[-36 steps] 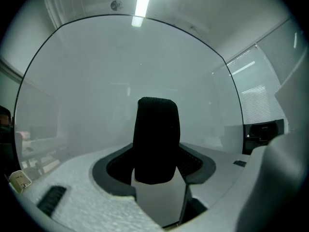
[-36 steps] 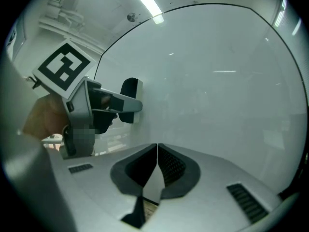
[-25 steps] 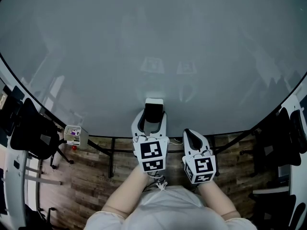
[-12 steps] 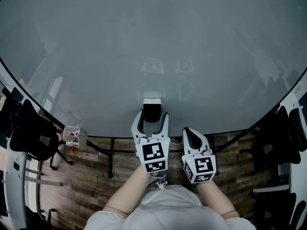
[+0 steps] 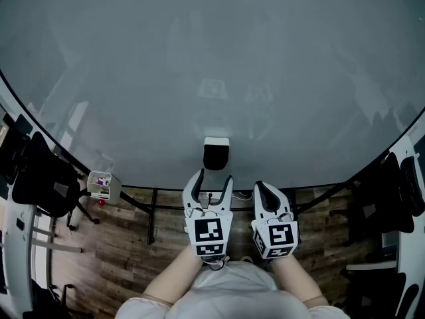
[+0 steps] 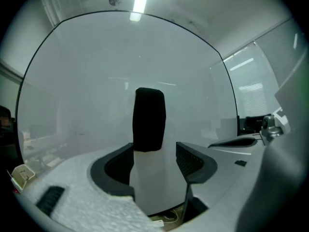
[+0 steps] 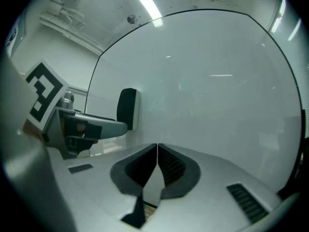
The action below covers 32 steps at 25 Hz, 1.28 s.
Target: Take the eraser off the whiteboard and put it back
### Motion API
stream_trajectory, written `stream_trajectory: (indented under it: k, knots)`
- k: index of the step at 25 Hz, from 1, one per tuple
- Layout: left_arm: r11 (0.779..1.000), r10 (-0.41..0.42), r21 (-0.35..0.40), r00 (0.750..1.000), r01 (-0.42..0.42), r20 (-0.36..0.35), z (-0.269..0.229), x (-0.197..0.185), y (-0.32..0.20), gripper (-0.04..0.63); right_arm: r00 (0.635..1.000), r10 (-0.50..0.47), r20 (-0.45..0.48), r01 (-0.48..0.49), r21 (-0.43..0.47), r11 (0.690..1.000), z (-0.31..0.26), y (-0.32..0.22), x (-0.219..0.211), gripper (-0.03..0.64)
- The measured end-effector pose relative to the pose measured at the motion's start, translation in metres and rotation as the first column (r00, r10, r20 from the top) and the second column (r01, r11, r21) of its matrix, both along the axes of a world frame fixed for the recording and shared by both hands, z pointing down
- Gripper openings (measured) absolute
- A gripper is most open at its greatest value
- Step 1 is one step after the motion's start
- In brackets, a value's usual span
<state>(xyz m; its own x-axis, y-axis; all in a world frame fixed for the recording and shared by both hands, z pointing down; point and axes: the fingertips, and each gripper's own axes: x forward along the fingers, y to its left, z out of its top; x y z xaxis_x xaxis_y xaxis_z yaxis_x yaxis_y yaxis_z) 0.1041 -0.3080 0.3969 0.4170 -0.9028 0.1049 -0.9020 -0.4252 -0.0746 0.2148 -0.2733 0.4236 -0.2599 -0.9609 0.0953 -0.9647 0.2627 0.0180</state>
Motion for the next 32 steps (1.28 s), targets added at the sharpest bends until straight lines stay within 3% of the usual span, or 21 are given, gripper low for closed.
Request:
stream_trajectory:
  k: [1, 3, 7, 12, 32]
  knots:
    - [1.000, -0.003, 0.003, 1.000, 0.003, 0.010, 0.002, 0.000, 0.002, 0.270, 1.000, -0.003, 0.003, 0.003, -0.001, 1.000, 0.001, -0.001, -0.001, 0.028]
    - [1.000, -0.022, 0.005, 1.000, 0.022, 0.002, 0.005, -0.003, 0.007, 0.140, 1.000, -0.010, 0.013, 0.010, 0.002, 1.000, 0.001, 0.001, -0.005, 0.028]
    - [1.000, 0.009, -0.019, 0.999, -0.010, -0.047, 0.016, -0.004, 0.020, 0.046, 1.000, -0.018, 0.025, 0.018, 0.007, 1.000, 0.002, 0.007, -0.014, 0.028]
    - [0.997, 0.038, -0.065, 0.997, -0.042, -0.061, 0.038, -0.002, 0.034, 0.018, 1.000, -0.025, 0.003, 0.025, -0.006, 1.000, 0.006, 0.017, -0.021, 0.028]
    - [0.998, 0.008, -0.066, 0.996, -0.013, -0.083, 0.028, -0.011, 0.036, 0.017, 0.999, -0.036, 0.026, 0.036, -0.008, 0.999, 0.001, 0.021, -0.023, 0.026]
